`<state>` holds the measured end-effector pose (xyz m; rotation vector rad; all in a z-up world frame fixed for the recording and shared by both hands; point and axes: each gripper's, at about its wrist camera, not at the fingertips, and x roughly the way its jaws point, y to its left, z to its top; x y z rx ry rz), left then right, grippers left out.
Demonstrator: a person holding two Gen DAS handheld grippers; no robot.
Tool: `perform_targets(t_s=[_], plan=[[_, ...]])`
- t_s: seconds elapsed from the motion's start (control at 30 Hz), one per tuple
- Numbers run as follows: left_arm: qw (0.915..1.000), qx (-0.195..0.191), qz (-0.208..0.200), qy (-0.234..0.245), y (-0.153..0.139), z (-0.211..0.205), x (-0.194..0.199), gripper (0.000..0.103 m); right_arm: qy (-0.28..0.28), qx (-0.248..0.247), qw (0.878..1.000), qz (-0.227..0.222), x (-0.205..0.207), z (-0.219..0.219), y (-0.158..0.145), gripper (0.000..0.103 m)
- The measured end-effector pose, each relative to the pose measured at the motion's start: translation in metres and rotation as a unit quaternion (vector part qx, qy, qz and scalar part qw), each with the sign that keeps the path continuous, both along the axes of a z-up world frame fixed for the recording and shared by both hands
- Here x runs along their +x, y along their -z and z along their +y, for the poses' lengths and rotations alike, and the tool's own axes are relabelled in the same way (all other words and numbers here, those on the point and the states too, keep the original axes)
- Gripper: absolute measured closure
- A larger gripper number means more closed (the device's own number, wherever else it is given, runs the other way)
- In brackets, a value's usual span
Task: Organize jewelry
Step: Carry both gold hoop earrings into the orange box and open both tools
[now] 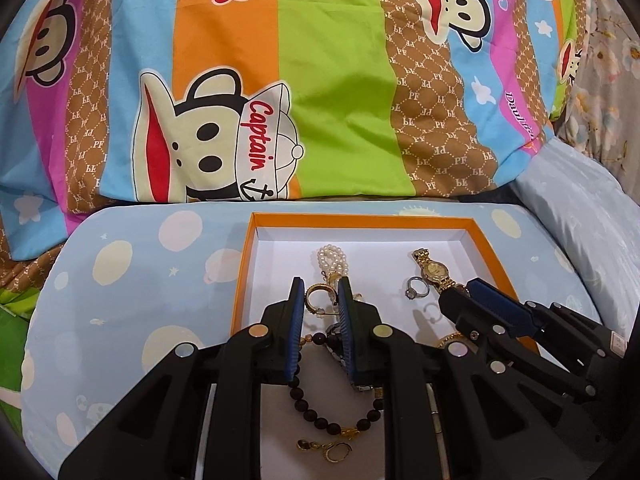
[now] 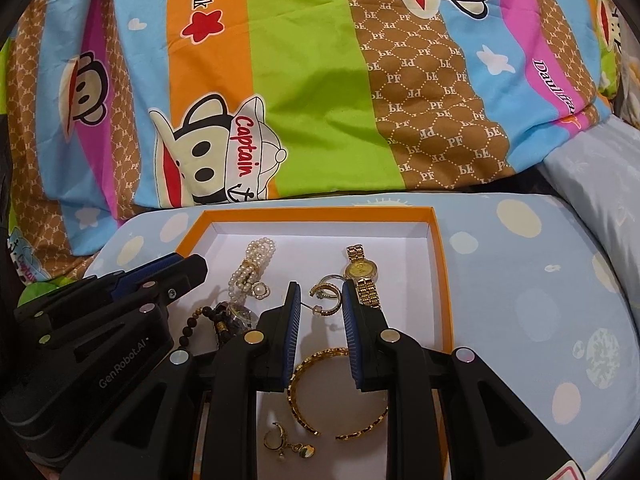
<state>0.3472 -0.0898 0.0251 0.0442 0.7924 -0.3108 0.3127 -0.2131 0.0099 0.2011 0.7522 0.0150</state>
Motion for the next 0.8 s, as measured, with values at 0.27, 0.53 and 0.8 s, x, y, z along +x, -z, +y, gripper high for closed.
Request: perform_targets(t_s=[0.27, 0.53, 0.8], plan=[[1.0, 0.003, 0.001, 0.001, 0.0012, -0.0018, 0.0007, 0.087, 0.001, -0.003, 1.0, 0.0, 0.0004, 0.0005, 0.0014, 0.083], [1.0, 0.006, 0.001, 0.003, 0.0033, -0.0039, 0.0, 0.086, 0.003, -0.006, 1.0, 0.002, 0.0012, 0.0007, 0.0028, 0.082], [1.0, 0.002, 0.004, -0.005, 0.0058, -0.0014, 0.0018, 0.085, 0.009, -0.004, 1.0, -0.002, 0.0011, -0.0018, 0.0033, 0.081]])
